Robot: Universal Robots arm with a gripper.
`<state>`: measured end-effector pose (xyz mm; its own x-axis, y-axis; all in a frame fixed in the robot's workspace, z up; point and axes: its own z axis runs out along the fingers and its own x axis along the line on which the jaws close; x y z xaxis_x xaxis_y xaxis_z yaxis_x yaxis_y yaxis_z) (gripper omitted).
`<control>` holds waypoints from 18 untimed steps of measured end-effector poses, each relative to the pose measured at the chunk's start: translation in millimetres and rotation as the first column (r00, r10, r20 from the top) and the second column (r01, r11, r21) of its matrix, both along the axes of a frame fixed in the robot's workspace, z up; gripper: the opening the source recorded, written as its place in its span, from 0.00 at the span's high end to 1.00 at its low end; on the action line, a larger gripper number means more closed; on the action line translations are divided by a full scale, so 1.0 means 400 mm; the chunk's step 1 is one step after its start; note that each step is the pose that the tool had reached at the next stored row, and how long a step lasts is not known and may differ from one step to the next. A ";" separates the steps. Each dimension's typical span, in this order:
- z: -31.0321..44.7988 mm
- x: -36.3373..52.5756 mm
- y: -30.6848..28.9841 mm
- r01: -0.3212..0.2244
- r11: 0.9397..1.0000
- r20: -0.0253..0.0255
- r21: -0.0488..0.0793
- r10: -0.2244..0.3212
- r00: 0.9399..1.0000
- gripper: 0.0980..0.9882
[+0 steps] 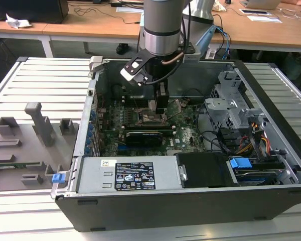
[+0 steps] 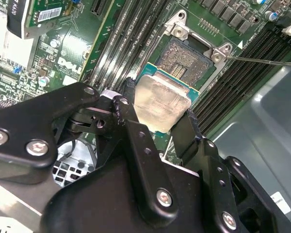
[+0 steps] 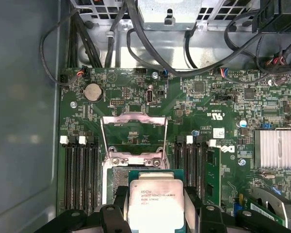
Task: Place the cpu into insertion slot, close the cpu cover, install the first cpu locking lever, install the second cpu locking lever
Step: 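Place the cpu into insertion slot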
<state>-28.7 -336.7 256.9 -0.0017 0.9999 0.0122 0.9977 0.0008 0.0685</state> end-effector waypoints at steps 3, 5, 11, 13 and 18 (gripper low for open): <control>-0.004 0.000 0.000 0.000 1.000 0.000 0.000 0.000 1.000 0.50; -0.006 0.000 0.000 0.000 1.000 0.000 0.000 0.000 1.000 0.50; -0.010 0.000 0.000 0.000 1.000 0.000 0.000 0.000 1.000 0.50; -0.011 0.000 0.000 0.000 1.000 0.000 0.000 0.000 1.000 0.50; -0.016 0.000 0.002 0.000 1.000 0.000 0.000 0.000 1.000 0.50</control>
<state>-28.7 -336.1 250.4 -0.0016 0.9999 0.0123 0.9976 0.0007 0.0686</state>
